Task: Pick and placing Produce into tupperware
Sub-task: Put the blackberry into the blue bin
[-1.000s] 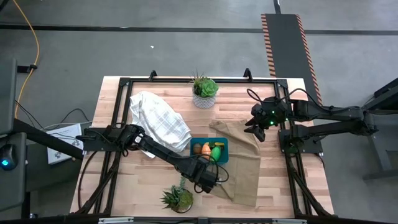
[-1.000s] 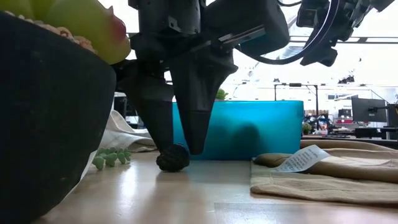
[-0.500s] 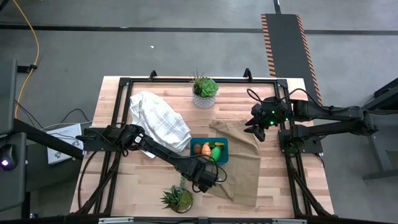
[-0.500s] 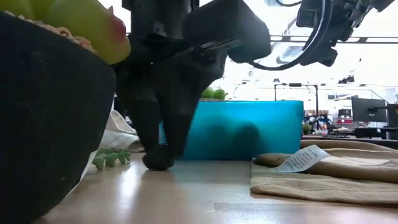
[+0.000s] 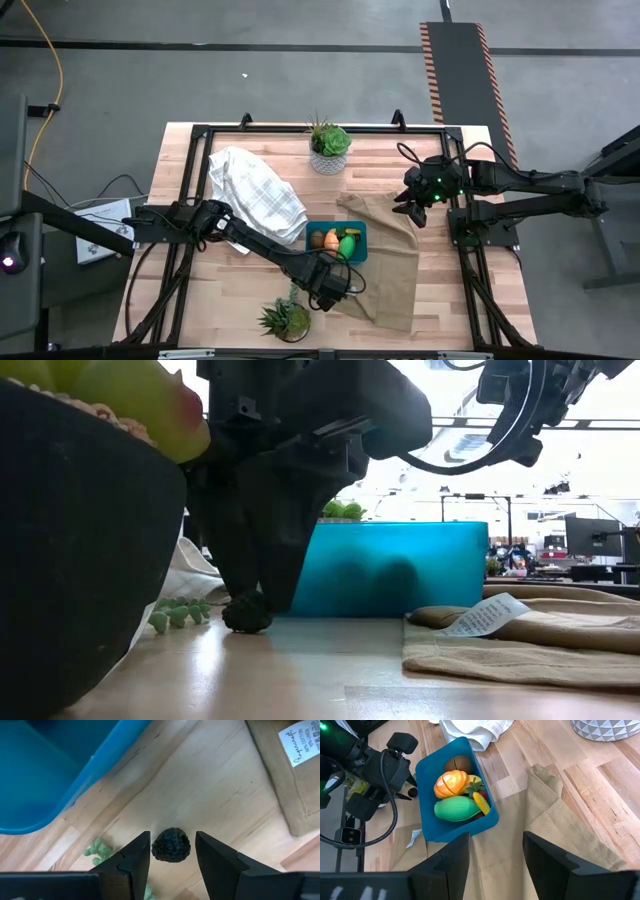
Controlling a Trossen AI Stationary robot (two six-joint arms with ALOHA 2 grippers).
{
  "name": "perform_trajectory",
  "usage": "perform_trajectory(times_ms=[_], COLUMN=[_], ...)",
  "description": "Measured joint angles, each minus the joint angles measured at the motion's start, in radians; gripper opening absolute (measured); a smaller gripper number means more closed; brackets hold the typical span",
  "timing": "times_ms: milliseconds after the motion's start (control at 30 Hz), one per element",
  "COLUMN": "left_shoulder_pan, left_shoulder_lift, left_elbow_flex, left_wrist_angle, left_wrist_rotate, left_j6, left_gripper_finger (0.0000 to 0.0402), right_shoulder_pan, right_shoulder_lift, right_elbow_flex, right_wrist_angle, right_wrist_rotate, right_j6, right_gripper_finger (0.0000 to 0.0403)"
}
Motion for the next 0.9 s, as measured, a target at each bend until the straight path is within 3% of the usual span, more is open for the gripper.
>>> perform_trajectory(times_ms=[900], left_shoulder_pan=[0.0], left_shoulder_lift=[0.0], left_elbow_flex=[0.0], left_wrist_angle=[-0.032], left_wrist_rotate=[0.033], left_j6=[0.101], left_gripper_finger=[0.0145], right_shoulder_pan=[0.0], right_shoulder_lift=[0.0], right_elbow_flex=[0.0], right_wrist_angle=[0.0], right_wrist_rotate=[0.0], right_j6=[0.0], right_gripper_finger=[0.0174])
